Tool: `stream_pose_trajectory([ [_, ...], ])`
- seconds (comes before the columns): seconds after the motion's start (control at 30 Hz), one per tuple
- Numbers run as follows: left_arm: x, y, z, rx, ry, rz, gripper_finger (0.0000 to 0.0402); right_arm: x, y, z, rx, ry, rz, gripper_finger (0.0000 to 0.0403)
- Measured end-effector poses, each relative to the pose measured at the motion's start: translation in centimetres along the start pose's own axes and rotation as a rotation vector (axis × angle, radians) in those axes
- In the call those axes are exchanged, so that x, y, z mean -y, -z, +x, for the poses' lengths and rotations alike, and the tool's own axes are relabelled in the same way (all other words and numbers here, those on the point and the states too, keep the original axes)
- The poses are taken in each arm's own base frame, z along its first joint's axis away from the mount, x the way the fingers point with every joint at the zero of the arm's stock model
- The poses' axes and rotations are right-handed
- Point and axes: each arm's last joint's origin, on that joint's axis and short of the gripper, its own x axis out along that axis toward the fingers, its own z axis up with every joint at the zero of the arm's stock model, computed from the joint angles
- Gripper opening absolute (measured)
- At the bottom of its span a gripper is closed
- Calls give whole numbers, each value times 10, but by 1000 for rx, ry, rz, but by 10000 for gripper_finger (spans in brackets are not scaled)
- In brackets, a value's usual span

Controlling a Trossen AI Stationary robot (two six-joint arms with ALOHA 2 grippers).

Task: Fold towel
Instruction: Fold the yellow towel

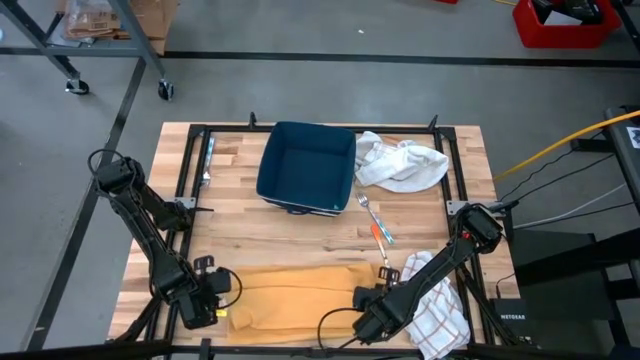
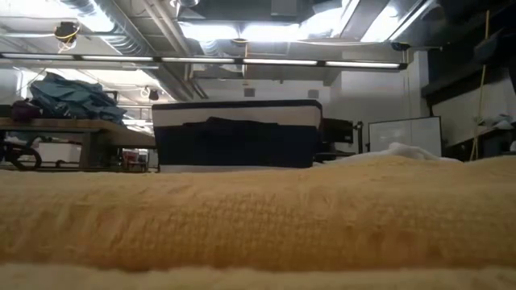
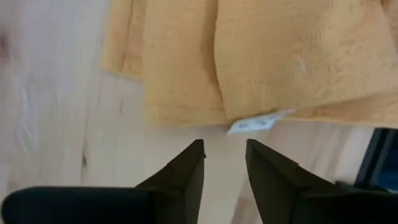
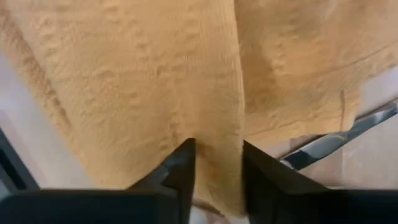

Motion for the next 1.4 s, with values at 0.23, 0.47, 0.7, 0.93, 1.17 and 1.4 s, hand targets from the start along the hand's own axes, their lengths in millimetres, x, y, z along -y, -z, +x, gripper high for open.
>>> stream_pose_trajectory([
  [0.23, 0, 1, -15, -88, 115, -36, 82, 0, -1, 0, 22, 4, 1, 162],
  [0.47, 20, -9, -37, -10, 440, 21, 48, -3, -3, 0, 44, -28, 1, 157],
  [0.7, 31, -20, -34, 296, 422, 217, 15, -9, -7, -1, 84, -84, 5, 156],
  [0.93, 31, -31, -10, 313, 304, 273, 3, -11, -9, -1, 101, -107, 7, 156],
  [1.17, 33, -31, 24, 220, 215, 242, 4, -14, -11, -2, 121, -135, 9, 156],
  [1.4, 18, -22, 50, 87, 12, 141, 5, -17, -13, -3, 145, -170, 11, 156],
])
